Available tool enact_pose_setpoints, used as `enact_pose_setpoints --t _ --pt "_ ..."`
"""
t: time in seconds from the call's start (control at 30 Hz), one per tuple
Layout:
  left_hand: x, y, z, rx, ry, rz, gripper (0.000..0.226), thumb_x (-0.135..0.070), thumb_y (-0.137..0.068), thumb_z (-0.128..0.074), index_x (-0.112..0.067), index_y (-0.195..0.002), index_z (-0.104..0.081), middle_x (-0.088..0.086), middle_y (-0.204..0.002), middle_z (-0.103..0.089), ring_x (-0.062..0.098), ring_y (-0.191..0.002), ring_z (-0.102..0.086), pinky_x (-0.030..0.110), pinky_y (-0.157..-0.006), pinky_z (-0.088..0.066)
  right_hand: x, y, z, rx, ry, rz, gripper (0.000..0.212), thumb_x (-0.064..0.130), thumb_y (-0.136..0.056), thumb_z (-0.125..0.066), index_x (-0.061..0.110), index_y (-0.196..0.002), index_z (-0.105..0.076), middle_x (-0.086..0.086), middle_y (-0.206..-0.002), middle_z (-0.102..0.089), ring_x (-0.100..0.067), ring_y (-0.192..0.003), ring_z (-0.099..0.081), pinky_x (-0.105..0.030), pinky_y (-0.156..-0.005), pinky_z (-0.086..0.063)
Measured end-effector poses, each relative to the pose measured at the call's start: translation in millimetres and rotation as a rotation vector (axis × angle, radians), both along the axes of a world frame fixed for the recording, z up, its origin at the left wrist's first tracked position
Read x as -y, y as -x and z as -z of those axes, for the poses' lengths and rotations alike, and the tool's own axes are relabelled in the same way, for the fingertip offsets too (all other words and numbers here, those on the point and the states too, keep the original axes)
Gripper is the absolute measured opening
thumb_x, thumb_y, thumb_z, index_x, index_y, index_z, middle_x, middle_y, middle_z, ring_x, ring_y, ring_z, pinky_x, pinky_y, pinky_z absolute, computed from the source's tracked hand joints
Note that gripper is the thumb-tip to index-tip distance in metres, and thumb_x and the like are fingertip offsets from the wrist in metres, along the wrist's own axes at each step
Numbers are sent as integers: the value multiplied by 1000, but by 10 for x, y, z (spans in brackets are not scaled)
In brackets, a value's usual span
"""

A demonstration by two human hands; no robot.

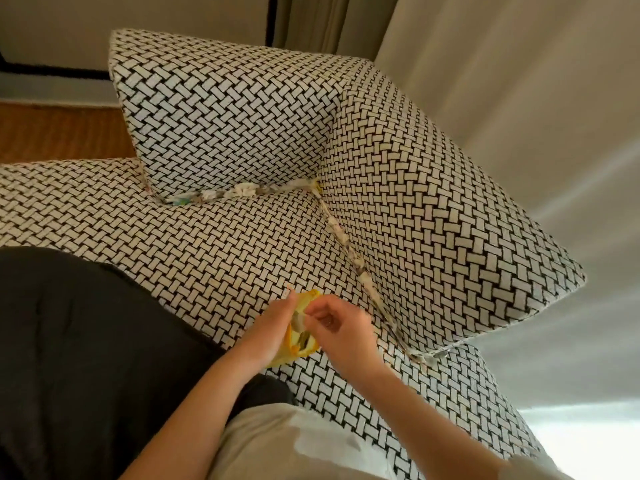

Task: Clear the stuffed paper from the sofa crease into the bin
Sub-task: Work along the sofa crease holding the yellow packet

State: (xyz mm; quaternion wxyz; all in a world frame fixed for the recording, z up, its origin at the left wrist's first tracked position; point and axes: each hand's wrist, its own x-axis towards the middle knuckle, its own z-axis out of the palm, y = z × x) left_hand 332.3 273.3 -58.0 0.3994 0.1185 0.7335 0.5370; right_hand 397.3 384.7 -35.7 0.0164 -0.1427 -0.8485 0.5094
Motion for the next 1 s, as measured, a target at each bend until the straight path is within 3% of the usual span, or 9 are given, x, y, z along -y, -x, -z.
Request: enact_pose_setpoints --t 0.1,0.17,0.37,0.47,0.53,0.67,0.77,0.93,1.0 --pt "-93 -73 -48 8 -25 18 53 -50 -96 -3 -31 -90 -52 -5 -85 -57 0 -71 -50 3 -55 -40 -50 -201 126 -91 25 115 23 7 -87 -60 30 -86 -57 2 -76 -60 -5 -64 -54 -17 -59 -48" --pt "-173 -126 -93 4 -32 33 44 -44 -97 -2 -41 -86 -45 -16 -81 -52 -9 -69 -47 4 -58 -39 -116 -325 182 -136 50 201 20 8 -89 -57 28 -89 -58 2 -69 -53 -4 -57 -44 -16 -51 -39" --pt "-420 -307 -88 39 46 148 42 -44 -96 -3 -34 -83 -42 -8 -82 -48 -1 -71 -43 0 -49 -36 -593 -793 465 -9 -31 365 18 16 -92 -53 31 -82 -55 7 -59 -50 -4 -47 -38 -18 -45 -33" --pt "-470 -292 -40 41 49 173 58 -57 -87 -4 -23 -107 -47 6 -102 -53 10 -87 -49 19 -80 -41 -922 -1032 630 71 -102 454 15 17 -92 -54 29 -84 -57 6 -57 -51 -3 -46 -37 -19 -44 -33" --pt "-533 -324 -47 22 87 182 64 -60 -85 -5 -26 -127 -39 3 -110 -49 13 -100 -45 28 -95 -29 -1146 -1137 724 99 -189 533 15 17 -92 -54 29 -82 -57 5 -58 -53 -4 -46 -39 -19 -43 -34" --pt "-767 -460 -136 54 53 167 49 -52 -94 -5 -31 -110 -46 -4 -98 -51 13 -98 -49 21 -84 -33 -1520 -1194 793 154 -337 678 10 14 -92 -54 12 -98 -62 4 -67 -56 -9 -54 -47 -20 -51 -41" --pt "-917 -552 -149 97 14 108 43 -49 -95 -6 -31 -85 -43 -8 -80 -47 1 -72 -43 16 -60 -30 -1818 -1148 759 222 -362 741 23 13 -91 -54 6 -112 -61 -2 -75 -59 -21 -68 -59 -34 -64 -53" --pt "-829 -579 15 189 -15 104 54 -52 -93 -8 -27 -132 -37 2 -121 -51 14 -102 -48 29 -98 -27 -2302 -987 759 455 -200 654 25 15 -87 -60 12 -111 -65 -5 -67 -60 -16 -48 -55 -31 -58 -52" --pt "-764 -515 5 232 -1 92 51 -57 -87 -11 -27 -108 -47 -1 -109 -55 15 -97 -52 35 -108 -25 -2390 -923 685 518 -152 580 27 16 -84 -66 9 -110 -65 -6 -60 -56 -12 -39 -48 -25 -49 -49"
